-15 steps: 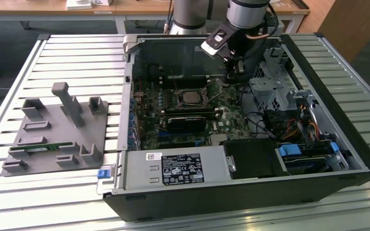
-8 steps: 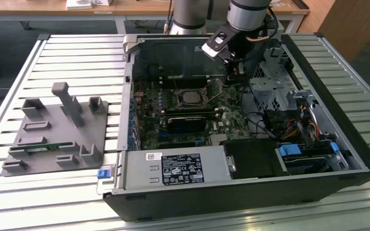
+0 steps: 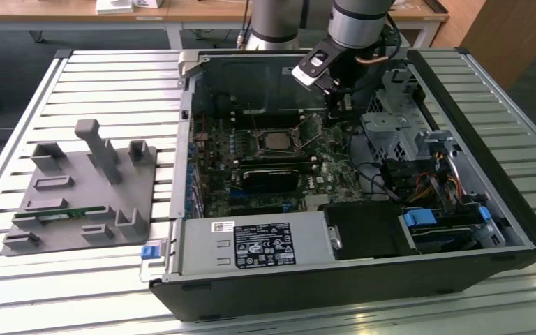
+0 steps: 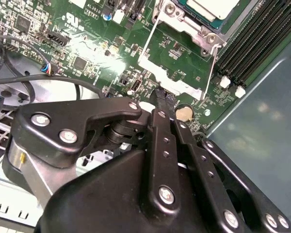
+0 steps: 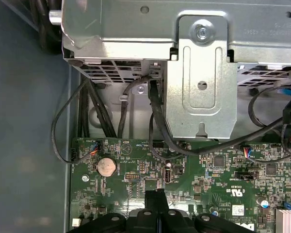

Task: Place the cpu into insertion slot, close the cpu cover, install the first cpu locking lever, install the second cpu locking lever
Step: 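Close the cpu cover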

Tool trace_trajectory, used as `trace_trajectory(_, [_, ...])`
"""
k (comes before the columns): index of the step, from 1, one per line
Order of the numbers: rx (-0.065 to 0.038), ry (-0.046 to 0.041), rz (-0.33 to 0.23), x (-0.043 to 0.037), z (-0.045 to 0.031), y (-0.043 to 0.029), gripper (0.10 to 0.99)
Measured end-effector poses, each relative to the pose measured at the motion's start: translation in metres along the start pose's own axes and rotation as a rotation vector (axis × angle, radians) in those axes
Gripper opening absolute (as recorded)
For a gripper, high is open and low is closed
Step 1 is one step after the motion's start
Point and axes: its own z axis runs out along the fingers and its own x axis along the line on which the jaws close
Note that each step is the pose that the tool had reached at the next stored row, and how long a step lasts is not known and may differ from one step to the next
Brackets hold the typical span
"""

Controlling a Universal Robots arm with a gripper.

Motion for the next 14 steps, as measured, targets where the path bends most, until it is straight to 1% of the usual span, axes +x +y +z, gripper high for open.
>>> trace_trajectory(5, [0.000, 0.0001, 0.000, 0.0001, 0.0001, -0.0059, 0.106])
trace_trajectory(14, [0.000, 0.0000, 0.000, 0.0003, 0.0001, -0.0228, 0.106])
